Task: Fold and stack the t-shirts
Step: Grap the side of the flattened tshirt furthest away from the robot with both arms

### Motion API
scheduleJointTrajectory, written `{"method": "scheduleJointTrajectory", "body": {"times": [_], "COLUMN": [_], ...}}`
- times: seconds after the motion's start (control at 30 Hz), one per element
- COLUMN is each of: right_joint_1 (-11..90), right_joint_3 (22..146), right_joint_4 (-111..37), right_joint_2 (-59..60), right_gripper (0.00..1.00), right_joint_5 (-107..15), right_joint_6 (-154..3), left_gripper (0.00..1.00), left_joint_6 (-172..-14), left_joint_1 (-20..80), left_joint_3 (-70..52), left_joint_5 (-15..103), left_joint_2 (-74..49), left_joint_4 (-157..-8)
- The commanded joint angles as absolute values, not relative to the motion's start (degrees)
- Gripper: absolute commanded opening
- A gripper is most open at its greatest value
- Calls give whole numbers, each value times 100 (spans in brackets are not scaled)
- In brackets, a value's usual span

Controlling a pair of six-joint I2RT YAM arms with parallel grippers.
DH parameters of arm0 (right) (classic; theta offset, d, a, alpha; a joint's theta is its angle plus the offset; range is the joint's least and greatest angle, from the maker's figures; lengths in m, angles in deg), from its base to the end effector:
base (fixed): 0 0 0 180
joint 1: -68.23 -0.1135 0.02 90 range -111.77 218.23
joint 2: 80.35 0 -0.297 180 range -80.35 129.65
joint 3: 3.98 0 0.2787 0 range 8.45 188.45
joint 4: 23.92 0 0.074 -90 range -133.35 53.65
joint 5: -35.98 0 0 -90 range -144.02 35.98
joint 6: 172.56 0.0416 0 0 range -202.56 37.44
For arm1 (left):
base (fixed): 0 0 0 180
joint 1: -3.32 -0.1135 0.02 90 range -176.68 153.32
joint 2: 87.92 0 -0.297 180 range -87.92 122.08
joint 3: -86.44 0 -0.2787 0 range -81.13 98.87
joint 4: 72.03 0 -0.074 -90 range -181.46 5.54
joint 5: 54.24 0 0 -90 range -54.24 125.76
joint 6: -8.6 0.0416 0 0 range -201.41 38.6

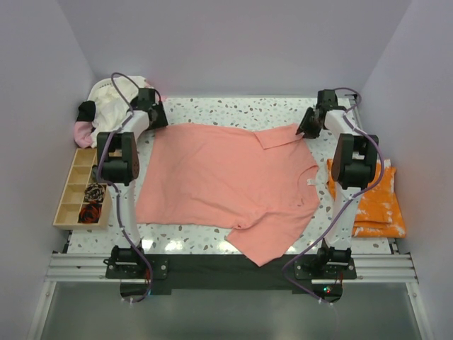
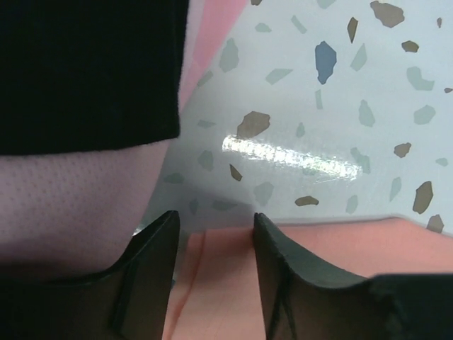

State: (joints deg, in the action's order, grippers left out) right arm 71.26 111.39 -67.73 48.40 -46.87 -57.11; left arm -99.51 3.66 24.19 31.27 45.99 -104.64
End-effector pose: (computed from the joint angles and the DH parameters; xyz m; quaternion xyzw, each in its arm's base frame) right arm 0.5390 -0.0233 0.1837 0.2184 0.9323 0.1135 0.2649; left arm 0.5698 -0.0001 0.1631 -0.1581 0.9219 -0.0202 0.3531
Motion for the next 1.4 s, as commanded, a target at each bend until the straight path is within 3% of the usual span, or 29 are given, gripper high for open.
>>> {"method": "scheduleJointTrajectory", "body": {"times": [0.0,0.07,0.1,0.2,0.3,0.87,0.9,1.0,1.03,1.13,1.27,1.33,1.37], "right_joint_1": [7139,7140,7139,7148,7148,7139,7139,7139,7139,7148,7139,7148,7148], "right_joint_3": [11190,11190,11181,11067,10918,10346,10346,10364,10355,10338,10329,10320,10320], "right_joint_4": [-6518,-6518,-6483,-6361,-6246,-5921,-5920,-5964,-5964,-5964,-5964,-5965,-5964], "right_joint_2": [4789,4797,4789,4683,4552,3760,3751,3769,3786,3795,3813,3830,3839], "right_gripper": [27,17,14,6,0,0,0,0,0,0,0,0,0], "right_joint_5": [-4480,-4444,-4436,-4427,-4365,-4058,-4058,-4058,-4058,-4058,-4066,-4058,-4058], "right_joint_6": [-5752,-5760,-5769,-5760,-5769,-5716,-5716,-5734,-5725,-5743,-5752,-5752,-5743], "left_gripper": [40,25,11,0,0,0,23,41,53,61,56,45,34], "left_joint_6": [-9846,-9846,-9854,-9854,-9846,-9661,-9678,-9722,-9731,-9740,-9723,-9714,-9705], "left_joint_1": [148,148,139,121,112,104,104,86,77,51,16,7,7], "left_joint_3": [2513,2540,2583,2636,2689,2295,2242,2136,2127,2100,2039,1995,1960], "left_joint_5": [3137,3137,3137,3128,3084,3875,3971,4183,4192,4183,4271,4428,4472], "left_joint_2": [4770,4796,4813,4840,4814,4137,4102,4066,4066,4075,4067,4058,4049], "left_joint_4": [-10441,-10459,-10493,-10546,-10573,-10240,-10195,-10142,-10151,-10177,-10213,-10186,-10178]}}
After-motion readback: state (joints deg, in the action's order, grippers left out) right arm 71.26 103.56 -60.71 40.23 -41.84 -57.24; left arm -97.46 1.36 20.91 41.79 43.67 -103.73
